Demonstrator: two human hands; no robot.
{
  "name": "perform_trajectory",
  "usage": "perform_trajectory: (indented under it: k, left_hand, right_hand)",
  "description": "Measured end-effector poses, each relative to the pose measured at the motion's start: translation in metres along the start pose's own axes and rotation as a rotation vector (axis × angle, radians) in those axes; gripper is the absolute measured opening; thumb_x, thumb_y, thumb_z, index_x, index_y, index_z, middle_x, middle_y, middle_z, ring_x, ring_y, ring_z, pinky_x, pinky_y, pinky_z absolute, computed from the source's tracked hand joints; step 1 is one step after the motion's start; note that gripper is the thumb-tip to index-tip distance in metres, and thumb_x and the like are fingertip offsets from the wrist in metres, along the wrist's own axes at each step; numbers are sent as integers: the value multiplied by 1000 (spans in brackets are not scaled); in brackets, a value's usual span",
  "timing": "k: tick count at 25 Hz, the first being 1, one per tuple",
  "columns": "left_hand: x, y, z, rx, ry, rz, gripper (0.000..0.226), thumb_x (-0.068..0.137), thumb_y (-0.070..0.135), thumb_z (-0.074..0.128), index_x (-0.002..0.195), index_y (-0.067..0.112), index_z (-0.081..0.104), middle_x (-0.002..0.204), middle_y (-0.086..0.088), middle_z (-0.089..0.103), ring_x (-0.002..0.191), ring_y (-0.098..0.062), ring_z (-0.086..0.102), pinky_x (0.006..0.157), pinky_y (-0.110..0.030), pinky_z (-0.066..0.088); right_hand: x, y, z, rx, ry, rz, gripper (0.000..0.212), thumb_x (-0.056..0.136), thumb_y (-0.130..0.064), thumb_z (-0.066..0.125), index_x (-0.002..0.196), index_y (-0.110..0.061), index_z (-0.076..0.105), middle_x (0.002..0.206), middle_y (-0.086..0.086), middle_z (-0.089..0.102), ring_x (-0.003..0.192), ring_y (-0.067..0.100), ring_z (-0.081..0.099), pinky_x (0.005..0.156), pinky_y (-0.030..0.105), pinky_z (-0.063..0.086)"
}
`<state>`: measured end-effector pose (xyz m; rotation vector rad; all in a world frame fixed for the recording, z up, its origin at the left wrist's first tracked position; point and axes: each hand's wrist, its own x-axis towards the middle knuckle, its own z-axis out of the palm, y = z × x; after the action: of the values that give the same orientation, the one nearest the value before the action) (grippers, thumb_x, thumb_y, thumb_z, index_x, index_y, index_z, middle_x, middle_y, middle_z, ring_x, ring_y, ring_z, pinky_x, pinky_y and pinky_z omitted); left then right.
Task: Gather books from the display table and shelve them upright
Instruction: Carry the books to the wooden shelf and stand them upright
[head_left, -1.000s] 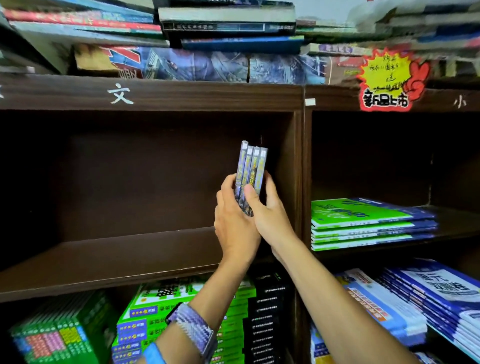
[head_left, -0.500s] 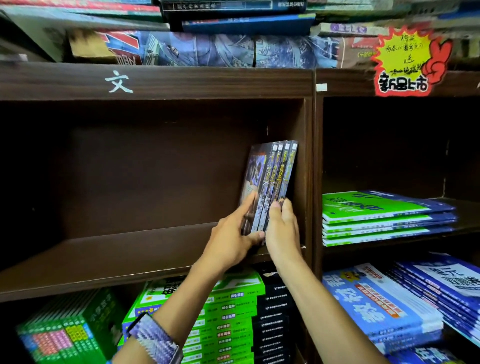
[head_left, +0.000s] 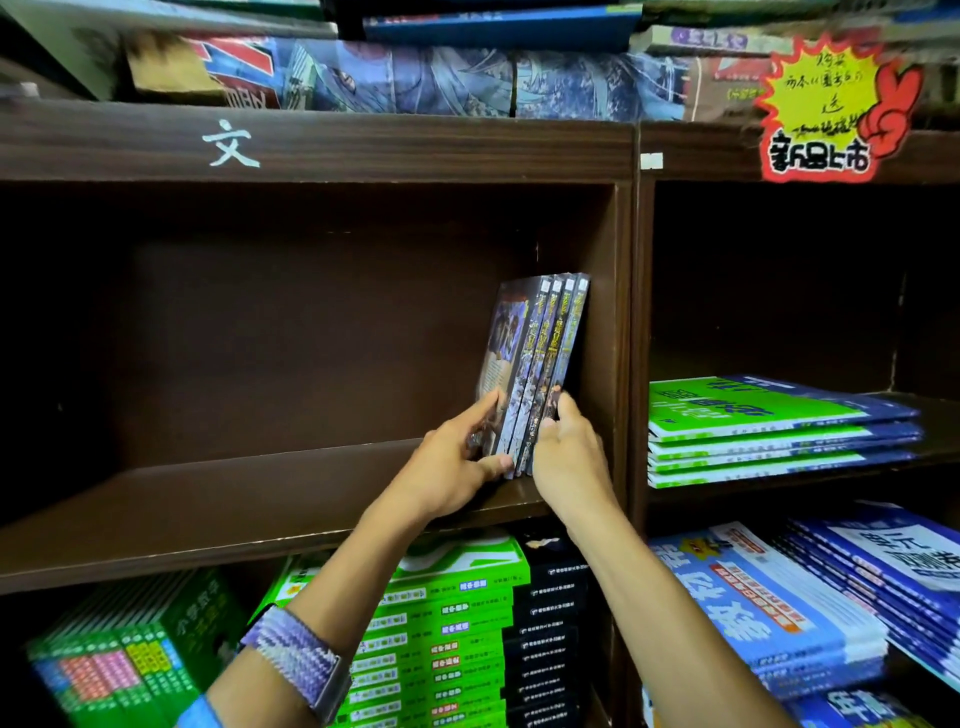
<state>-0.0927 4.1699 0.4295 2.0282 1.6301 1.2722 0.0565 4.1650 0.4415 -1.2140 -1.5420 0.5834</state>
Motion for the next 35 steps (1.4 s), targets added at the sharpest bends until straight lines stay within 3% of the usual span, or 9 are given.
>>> perform_trajectory:
  k: [7,12,16,19,22,24,30,32,35]
  left_hand:
    - [-13,8,5,177,111,-5,72,85,34,74,145,50,39,136,6,65,133,-16,54,113,-30,38]
    - [-49,23,10,250,282,45,54,82,35,70,131,46,52,113,14,75,115,-18,66,97,-39,52]
    - [-91,20,19,144,341,140,68,83,29,70,145,33,42,138,10,62,129,-13,56,108,-37,44]
    - [-109,22,28,142,350,218,75,84,30,72,151,22,37,147,1,53,132,-20,50,108,-35,39]
    - [-124,27,44,133,339,356,72,84,33,68,148,12,42,146,-7,53,131,-27,52,110,-42,40]
    - [-141,25,60,83,295,431,71,85,36,65,147,10,43,146,-8,54,130,-27,53,109,-44,41]
    - [-226,31,145,-173,-45,431,81,78,41,67,148,7,41,143,-15,55,127,-33,55,107,-48,43]
    - [-274,46,176,-254,-174,454,81,77,38,68,146,4,42,140,-19,58,124,-35,56,105,-46,44]
    - [-349,76,214,-343,-351,537,80,79,38,70,144,0,44,139,-21,57,125,-38,57,104,-51,46]
  right_hand:
    - [1,6,4,-146,84,-27,28,101,-17,46,125,-17,60,118,16,70,109,41,61,83,40,47]
    - [-29,27,14,-323,103,-240,58,98,-20,54,151,-5,35,148,15,52,125,38,53,100,43,39]
    - [-96,78,-5,-365,150,-418,66,90,-40,58,148,-11,46,154,9,49,140,30,46,114,46,37]
    - [-157,125,-11,-427,138,-317,81,82,-59,57,150,-16,44,159,5,42,142,29,44,110,50,41]
    - [-222,168,-9,-520,196,-203,90,73,-58,69,145,-9,51,152,12,50,134,35,52,105,51,46]
    - [-270,188,-9,-615,234,-91,91,72,-64,64,141,-5,55,147,16,54,129,36,58,100,48,49]
    - [-436,208,-20,-785,230,444,103,68,-75,55,148,-12,47,154,12,47,132,39,56,97,56,51]
    - [-488,203,-26,-777,295,594,106,69,-79,50,155,-20,32,162,5,33,141,35,46,102,53,47]
    - [-558,202,-43,-763,349,842,112,64,-91,27,150,-35,-18,167,-10,-9,156,23,9,119,45,26]
